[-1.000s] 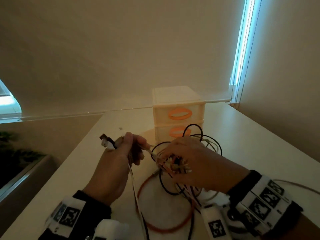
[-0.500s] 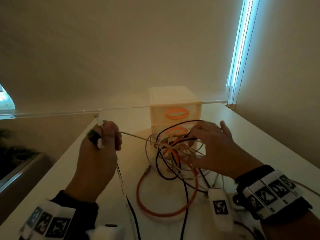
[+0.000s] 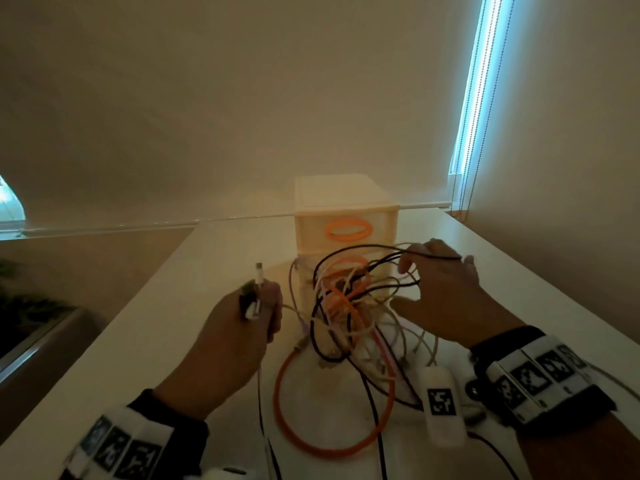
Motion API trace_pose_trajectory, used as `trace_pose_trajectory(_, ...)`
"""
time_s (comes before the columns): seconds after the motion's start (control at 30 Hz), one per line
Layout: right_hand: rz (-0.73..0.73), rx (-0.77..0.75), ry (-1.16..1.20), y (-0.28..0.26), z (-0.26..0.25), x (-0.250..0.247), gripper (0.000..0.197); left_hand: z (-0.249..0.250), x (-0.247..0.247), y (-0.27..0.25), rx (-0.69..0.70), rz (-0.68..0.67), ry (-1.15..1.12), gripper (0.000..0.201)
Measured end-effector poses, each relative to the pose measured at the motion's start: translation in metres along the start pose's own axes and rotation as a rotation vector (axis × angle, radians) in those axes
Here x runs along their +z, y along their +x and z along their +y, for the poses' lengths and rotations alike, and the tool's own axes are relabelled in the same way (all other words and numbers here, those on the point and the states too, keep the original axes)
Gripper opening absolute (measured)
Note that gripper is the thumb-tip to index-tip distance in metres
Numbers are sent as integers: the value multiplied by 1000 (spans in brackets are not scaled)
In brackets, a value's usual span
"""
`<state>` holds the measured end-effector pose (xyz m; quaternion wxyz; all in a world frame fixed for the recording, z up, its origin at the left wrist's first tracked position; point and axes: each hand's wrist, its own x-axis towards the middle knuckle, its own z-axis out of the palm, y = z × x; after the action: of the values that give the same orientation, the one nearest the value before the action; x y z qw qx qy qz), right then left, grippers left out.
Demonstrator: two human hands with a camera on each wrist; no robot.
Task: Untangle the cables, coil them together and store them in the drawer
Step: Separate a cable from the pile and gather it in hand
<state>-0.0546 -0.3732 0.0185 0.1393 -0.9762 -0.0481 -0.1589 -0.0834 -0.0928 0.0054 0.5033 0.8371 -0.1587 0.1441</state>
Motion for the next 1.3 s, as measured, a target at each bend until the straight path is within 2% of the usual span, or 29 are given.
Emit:
trace_pose_trajectory(0.07,-190,-182,9,-5,-2,0,76,-4,3,0,-45,29,28,48)
trace_pose_trajectory(0.13,-297,-296,69,-10,-6,-5,89,-6,-2,2,-93,64,-21,50)
trace_pose_trajectory(0.23,-269,-335,76,-12,-11,-5,82,-8,-5,3,-77,51,-117,49)
trace_pose_trajectory(0.3,-239,-319,42,-13,-19,2,76,0,-1,-2,-74,-34,-229,50)
trace_pose_trajectory(0.33,-229,-311,-3,-13,-22,8,77,6,2,-4,-80,-83,-360,49)
trace_pose_trajectory(0.4,-173,-265,-80,-12,-24,17,82,15,1,-7,-99,-197,-788,40)
trace_pose_trajectory(0.43,-138,-211,-88,-10,-24,17,73,20,-2,-9,-74,-284,-1006,37)
trace_pose_trajectory(0.5,-77,-92,-50,-4,-22,11,38,30,-13,-10,31,-478,-1349,34)
trace_pose_trajectory(0.53,-24,-70,-16,-1,-19,9,38,33,-19,-8,77,-534,-1476,32)
trace_pose_trajectory(0.6,140,-79,33,1,-12,6,43,32,-35,-2,115,-499,-1590,34)
trace_pose_trajectory(0.67,206,-102,167,1,-10,-1,45,22,-50,7,112,-407,-1600,39)
trace_pose_trajectory(0.7,182,-96,299,-1,-9,-5,43,18,-55,11,87,-317,-1568,41)
trace_pose_trajectory(0.77,141,-31,528,-2,-9,-13,38,6,-58,18,3,-38,-1431,43)
trace_pose_trajectory(0.8,158,6,586,-1,-8,-15,36,1,-57,21,-38,82,-1383,45)
trace_pose_trajectory(0.87,241,66,701,2,-6,-17,25,-6,-52,24,-104,214,-1373,43)
trace_pose_trajectory(0.93,302,148,832,4,-5,-18,14,-10,-50,27,-146,273,-1386,40)
trace_pose_trajectory(1.07,355,229,1007,7,1,-23,30,-13,-50,28,-221,361,-1340,39)
trace_pose_trajectory(1.17,304,93,782,4,4,-24,42,-17,-43,27,-278,390,-1136,39)
trace_pose_trajectory(1.23,164,-43,567,-1,3,-26,48,-16,-31,24,-294,333,-975,39)
trace_pose_trajectory(1.3,-31,-101,377,-5,2,-31,60,-12,-20,19,-285,251,-869,40)
